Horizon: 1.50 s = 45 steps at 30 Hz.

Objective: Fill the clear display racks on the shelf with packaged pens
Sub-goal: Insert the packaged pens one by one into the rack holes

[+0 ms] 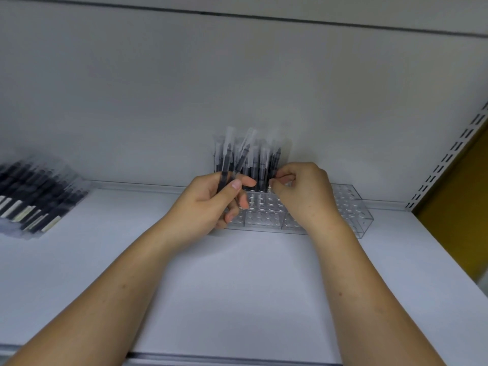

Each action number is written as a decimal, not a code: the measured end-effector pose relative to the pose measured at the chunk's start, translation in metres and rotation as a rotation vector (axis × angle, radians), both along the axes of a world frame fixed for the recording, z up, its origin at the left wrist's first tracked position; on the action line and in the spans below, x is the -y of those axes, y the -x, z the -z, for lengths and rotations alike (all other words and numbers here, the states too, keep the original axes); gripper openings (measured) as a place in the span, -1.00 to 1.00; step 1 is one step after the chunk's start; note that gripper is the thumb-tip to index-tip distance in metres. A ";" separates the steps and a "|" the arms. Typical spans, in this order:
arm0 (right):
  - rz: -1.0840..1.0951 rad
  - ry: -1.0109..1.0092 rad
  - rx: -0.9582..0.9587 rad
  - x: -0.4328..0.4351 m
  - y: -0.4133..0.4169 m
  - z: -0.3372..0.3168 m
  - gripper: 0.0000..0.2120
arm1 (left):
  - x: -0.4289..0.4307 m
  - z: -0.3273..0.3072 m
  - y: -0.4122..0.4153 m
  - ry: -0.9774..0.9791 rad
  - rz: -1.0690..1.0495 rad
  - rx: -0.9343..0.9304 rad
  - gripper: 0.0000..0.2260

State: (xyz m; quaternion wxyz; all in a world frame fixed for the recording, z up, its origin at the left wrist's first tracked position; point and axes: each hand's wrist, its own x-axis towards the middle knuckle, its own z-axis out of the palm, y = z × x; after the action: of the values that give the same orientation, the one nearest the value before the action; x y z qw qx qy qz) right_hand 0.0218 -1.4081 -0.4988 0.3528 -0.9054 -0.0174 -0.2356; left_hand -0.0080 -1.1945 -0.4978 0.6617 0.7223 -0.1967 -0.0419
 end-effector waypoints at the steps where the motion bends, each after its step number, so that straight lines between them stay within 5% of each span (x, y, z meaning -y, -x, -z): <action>1: 0.004 0.011 -0.006 0.000 0.000 0.000 -0.92 | 0.000 0.000 0.000 -0.001 0.000 -0.001 -0.78; 9: 0.005 0.043 -0.018 -0.002 0.000 0.001 -0.91 | -0.001 0.000 -0.001 -0.001 0.004 -0.006 -0.77; 17: -0.087 -0.334 0.224 -0.009 0.013 -0.016 -0.86 | -0.001 0.001 -0.002 0.002 0.004 -0.013 -0.78; 27: -0.499 -0.605 -0.019 -0.029 0.031 -0.026 -0.95 | -0.003 0.003 -0.003 0.006 0.078 -0.008 -0.73; 37: -0.527 -0.629 -0.017 -0.031 0.030 -0.025 -0.95 | -0.003 0.003 -0.002 0.052 0.111 -0.010 -0.66; 45: -0.430 -0.821 0.193 -0.024 0.023 -0.030 -0.88 | -0.005 0.004 -0.005 0.084 0.077 0.001 -0.71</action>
State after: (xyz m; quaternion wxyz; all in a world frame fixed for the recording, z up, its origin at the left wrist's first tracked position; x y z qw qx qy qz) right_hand -0.0017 -1.3842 -0.4692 0.7191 -0.6409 -0.1423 -0.2276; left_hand -0.0035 -1.1891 -0.5018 0.6892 0.6858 -0.2265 -0.0587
